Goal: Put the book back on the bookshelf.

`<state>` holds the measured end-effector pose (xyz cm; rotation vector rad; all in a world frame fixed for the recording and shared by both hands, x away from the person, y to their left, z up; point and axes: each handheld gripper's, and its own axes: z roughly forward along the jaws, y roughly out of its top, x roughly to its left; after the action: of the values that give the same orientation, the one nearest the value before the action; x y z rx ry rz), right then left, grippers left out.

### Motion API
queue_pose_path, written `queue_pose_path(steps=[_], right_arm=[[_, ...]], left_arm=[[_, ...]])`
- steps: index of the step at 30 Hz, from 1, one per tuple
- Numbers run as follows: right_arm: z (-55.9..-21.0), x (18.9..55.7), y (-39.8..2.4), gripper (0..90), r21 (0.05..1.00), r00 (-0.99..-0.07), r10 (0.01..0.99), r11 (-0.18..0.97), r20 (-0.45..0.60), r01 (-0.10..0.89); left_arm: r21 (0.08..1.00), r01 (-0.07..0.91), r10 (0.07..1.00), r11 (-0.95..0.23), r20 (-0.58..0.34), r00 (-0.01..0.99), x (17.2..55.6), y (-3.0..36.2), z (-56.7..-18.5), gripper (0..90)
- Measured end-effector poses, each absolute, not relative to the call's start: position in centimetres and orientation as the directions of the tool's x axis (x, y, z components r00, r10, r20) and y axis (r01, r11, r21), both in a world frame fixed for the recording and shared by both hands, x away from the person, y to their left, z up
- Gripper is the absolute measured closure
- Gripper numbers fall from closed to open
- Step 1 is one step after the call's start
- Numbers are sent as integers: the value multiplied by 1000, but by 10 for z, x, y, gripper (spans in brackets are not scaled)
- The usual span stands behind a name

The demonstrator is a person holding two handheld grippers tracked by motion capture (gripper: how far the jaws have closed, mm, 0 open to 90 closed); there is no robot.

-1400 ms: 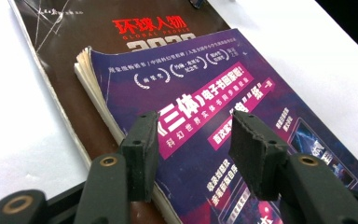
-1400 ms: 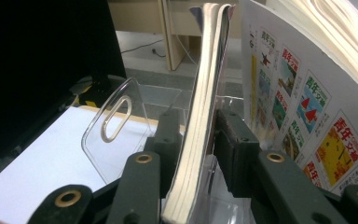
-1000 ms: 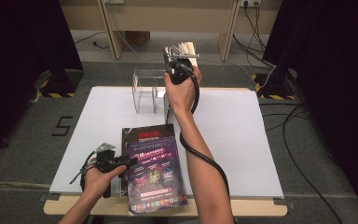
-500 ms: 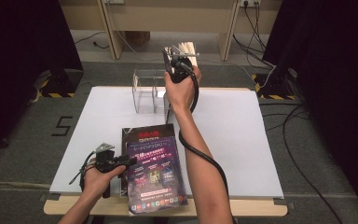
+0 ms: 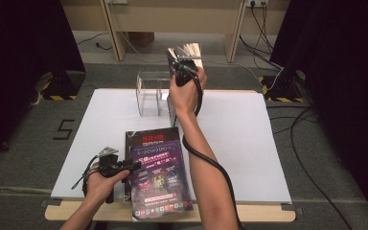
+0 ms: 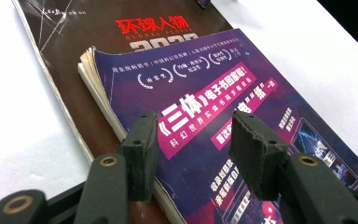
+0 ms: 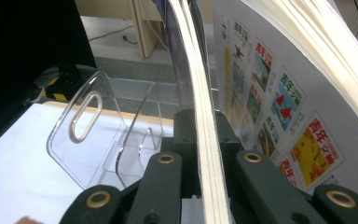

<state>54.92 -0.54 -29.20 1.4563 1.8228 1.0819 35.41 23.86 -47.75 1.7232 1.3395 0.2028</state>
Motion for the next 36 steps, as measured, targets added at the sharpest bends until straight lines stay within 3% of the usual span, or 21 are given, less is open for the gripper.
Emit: queue_pose_path(steps=[14, 36], right_arm=[[-292, 553, 1, 846, 887, -261, 964, 77, 51, 456], [-299, 571, 6, 815, 888, -217, 975, 56, 49, 456]], left_arm=[[730, 684, 834, 14, -385, 394, 355, 241, -477, 515], [727, 687, 835, 11, -384, 394, 355, 241, -478, 515]])
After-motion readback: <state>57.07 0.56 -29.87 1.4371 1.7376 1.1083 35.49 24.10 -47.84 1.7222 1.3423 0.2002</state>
